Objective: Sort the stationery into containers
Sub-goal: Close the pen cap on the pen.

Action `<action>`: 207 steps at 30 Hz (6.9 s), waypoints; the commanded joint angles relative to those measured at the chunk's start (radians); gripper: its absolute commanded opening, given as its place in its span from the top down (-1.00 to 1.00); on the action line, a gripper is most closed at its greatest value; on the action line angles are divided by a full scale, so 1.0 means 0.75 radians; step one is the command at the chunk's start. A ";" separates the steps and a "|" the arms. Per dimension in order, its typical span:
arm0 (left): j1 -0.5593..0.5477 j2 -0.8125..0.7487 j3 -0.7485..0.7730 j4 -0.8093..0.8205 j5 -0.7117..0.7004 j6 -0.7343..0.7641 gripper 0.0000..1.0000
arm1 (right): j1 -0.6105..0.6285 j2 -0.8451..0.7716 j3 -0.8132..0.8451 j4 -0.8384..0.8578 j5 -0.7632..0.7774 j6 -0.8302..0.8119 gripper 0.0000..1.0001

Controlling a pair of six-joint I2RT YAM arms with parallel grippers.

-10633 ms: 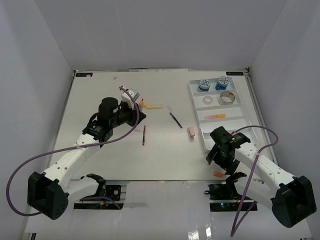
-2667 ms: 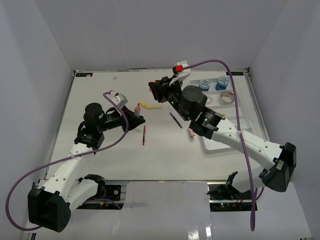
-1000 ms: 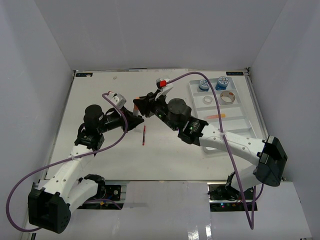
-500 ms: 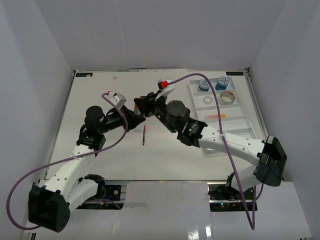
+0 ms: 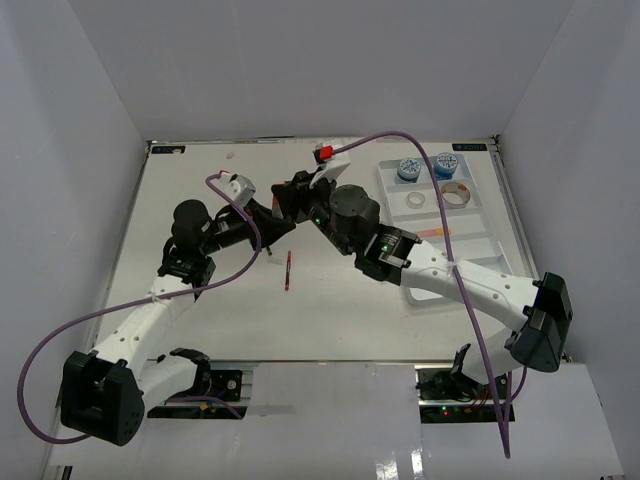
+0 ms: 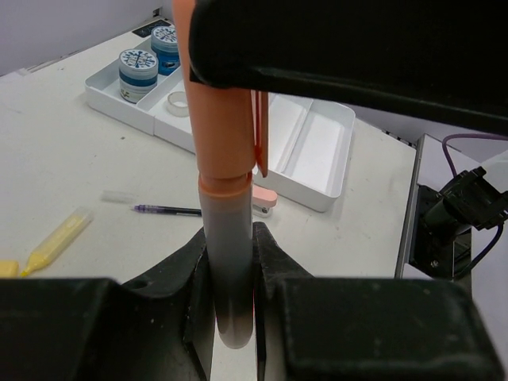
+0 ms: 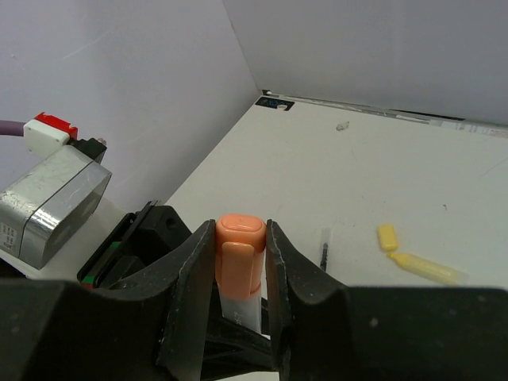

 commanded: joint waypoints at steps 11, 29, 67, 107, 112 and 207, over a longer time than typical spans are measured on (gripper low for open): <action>-0.001 -0.097 0.034 0.164 0.110 0.064 1.00 | 0.036 0.024 -0.054 -0.292 -0.247 -0.184 0.85; -0.003 -0.129 -0.075 0.331 0.024 0.048 1.00 | 0.040 -0.078 -0.294 -0.101 -0.184 0.010 0.55; -0.003 -0.113 -0.136 0.376 0.092 0.207 1.00 | 0.038 -0.146 -0.291 -0.032 -0.245 -0.161 0.26; -0.008 0.051 0.060 0.117 0.388 -0.003 1.00 | -0.398 -0.451 -0.185 -0.222 -1.118 -0.405 -0.82; -0.022 0.049 0.069 0.072 0.419 0.011 1.00 | -0.404 -0.306 0.007 -0.210 -1.255 -0.433 -0.81; -0.022 0.006 0.220 0.254 0.586 0.025 0.92 | -0.300 0.008 -0.361 -0.122 -1.607 -0.262 0.85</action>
